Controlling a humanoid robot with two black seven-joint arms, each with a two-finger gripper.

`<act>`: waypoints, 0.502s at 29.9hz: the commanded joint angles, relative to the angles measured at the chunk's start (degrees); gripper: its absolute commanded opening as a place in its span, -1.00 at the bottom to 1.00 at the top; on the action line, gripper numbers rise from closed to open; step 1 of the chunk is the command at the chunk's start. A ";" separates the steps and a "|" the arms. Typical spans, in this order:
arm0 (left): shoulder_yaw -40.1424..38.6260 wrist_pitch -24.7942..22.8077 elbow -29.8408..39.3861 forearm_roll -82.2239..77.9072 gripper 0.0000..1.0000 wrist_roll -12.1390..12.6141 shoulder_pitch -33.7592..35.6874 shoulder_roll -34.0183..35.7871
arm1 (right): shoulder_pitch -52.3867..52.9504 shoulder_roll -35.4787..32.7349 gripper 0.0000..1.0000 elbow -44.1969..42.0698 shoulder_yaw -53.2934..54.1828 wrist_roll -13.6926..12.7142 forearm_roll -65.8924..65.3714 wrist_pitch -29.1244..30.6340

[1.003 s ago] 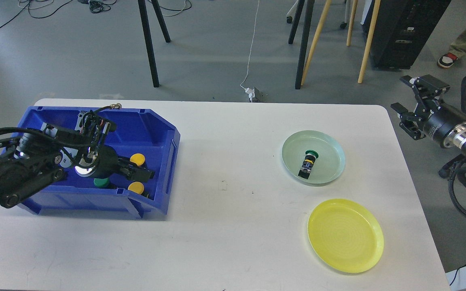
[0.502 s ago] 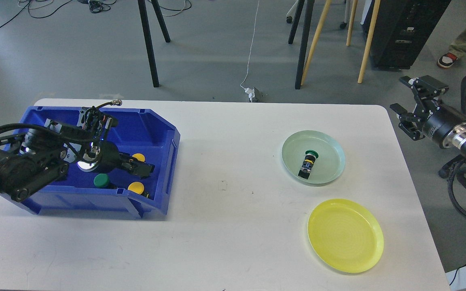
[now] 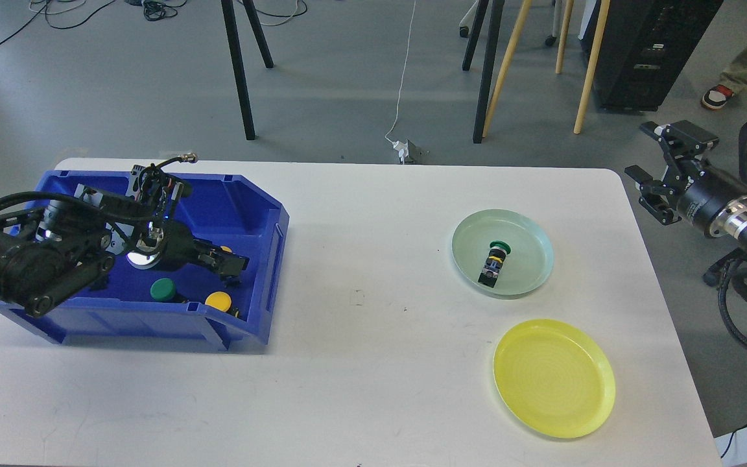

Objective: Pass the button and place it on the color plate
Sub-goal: 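Reach into the blue bin and grasp a yellow button with the left gripper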

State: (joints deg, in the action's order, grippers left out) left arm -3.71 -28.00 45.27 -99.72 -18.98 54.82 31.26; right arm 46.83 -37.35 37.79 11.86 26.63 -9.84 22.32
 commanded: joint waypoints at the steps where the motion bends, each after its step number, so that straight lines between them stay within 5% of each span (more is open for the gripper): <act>1: 0.02 0.00 0.00 -0.13 0.26 -0.09 0.11 0.11 | 0.02 0.17 0.58 0.00 0.00 0.00 0.00 -0.09; 8: 0.02 0.00 0.17 -0.30 -0.35 -0.18 -0.15 0.11 | 0.02 0.35 0.58 -0.09 0.00 0.00 0.00 -0.26; 15: -0.07 0.00 1.23 -0.13 -0.53 -0.26 0.11 0.64 | 0.02 0.35 0.58 -0.26 -0.08 -0.09 -0.09 -0.44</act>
State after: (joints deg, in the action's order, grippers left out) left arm -3.69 -28.00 45.95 -100.02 -19.24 54.68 31.52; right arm 46.91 -37.00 37.66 11.85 26.58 -9.93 21.94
